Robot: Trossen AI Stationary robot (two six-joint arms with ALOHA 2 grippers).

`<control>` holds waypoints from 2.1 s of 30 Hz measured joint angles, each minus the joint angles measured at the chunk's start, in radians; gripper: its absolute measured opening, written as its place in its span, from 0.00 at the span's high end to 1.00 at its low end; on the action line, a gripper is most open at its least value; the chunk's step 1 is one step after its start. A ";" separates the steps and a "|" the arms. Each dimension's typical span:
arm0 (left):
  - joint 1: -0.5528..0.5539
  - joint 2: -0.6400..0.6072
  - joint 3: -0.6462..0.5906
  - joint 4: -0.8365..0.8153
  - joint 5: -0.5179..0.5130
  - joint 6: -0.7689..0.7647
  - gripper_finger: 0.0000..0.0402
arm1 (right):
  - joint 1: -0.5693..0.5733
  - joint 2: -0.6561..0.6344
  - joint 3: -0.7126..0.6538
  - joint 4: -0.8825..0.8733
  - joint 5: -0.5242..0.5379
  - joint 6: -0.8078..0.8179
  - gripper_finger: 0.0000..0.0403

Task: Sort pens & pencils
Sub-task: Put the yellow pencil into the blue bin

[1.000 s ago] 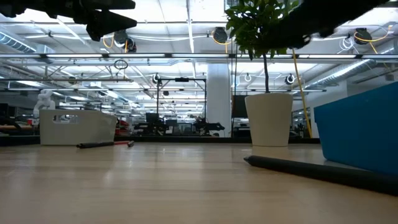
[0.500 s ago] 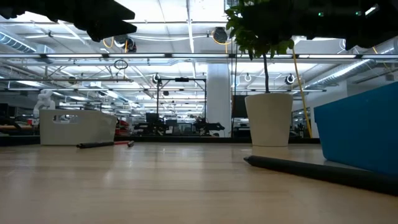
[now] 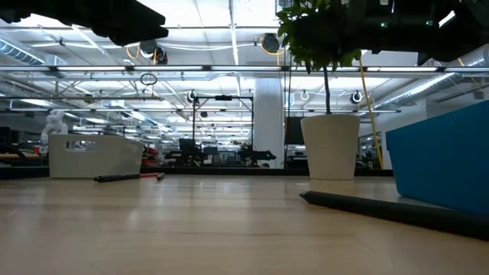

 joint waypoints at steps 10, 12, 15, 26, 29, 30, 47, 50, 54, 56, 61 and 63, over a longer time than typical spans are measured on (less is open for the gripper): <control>0.000 0.000 0.000 0.002 -0.018 -0.006 0.31 | 0.002 0.000 0.000 -0.024 0.001 0.052 0.47; 0.000 0.000 0.000 0.003 -0.048 -0.009 0.31 | 0.008 0.000 0.000 -0.024 0.000 0.062 0.47; 0.000 0.000 0.000 0.003 -0.081 -0.030 0.31 | 0.019 0.000 0.000 -0.027 0.001 0.091 0.47; -0.009 0.000 0.000 0.002 -0.081 -0.053 0.31 | 0.047 0.000 0.000 -0.072 0.001 -0.017 0.47; -0.009 0.000 0.000 0.002 -0.081 -0.054 0.31 | 0.047 0.000 0.000 -0.084 0.001 -0.085 0.47; -0.009 0.000 0.000 0.002 -0.081 -0.054 0.31 | 0.047 0.000 0.000 -0.083 0.001 -0.109 0.47; -0.008 0.000 0.000 0.000 -0.080 0.052 0.31 | 0.045 0.000 0.001 0.037 0.002 -0.365 0.47; -0.008 0.000 0.000 0.000 -0.081 0.055 0.31 | 0.045 0.000 0.001 0.037 0.002 -0.364 0.47; -0.010 0.000 0.000 -0.015 -0.080 -0.007 0.31 | 0.045 0.000 0.001 0.048 0.002 -0.250 0.47; -0.016 0.000 0.000 -0.051 -0.080 -0.126 0.31 | 0.045 0.000 0.001 0.053 0.002 -0.163 0.47; -0.036 0.003 0.024 -0.249 0.038 -0.402 0.31 | 0.046 0.000 0.001 0.047 0.002 0.011 0.47; -0.050 0.033 0.084 -0.389 0.092 -0.514 0.31 | 0.046 0.000 0.001 0.035 0.002 0.067 0.47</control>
